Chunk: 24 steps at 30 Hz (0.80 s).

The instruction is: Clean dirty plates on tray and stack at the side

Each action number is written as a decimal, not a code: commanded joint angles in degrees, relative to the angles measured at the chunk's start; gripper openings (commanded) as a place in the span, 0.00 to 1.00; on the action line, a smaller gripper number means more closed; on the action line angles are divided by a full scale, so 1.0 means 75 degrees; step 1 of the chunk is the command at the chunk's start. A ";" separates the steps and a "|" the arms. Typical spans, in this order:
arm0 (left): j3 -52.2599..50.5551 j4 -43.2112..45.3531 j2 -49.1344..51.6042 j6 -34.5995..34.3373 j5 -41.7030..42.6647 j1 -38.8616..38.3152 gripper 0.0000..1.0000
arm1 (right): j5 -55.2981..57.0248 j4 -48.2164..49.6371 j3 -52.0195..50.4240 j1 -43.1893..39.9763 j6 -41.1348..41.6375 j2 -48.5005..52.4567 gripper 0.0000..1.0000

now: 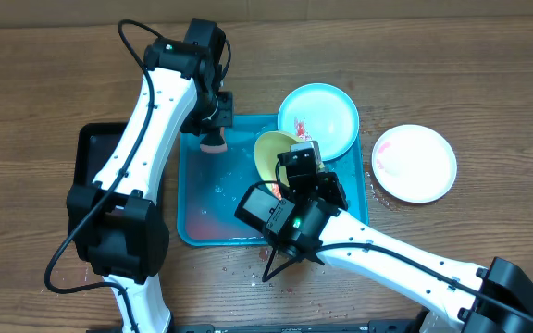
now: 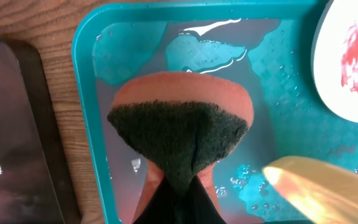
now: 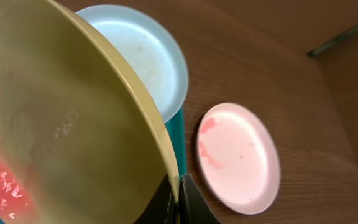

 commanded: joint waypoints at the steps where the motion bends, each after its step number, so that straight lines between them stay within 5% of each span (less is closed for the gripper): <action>1: -0.0064 0.0035 0.0035 0.0137 0.0023 -0.0052 0.04 | 0.1271 -0.0224 0.0437 0.0201 0.0207 -0.0131 0.04; 24: 0.0009 -0.0207 -0.2439 0.0166 -0.0268 0.0289 0.04 | 0.2634 -0.1250 0.1387 0.0982 0.0562 -0.0146 0.04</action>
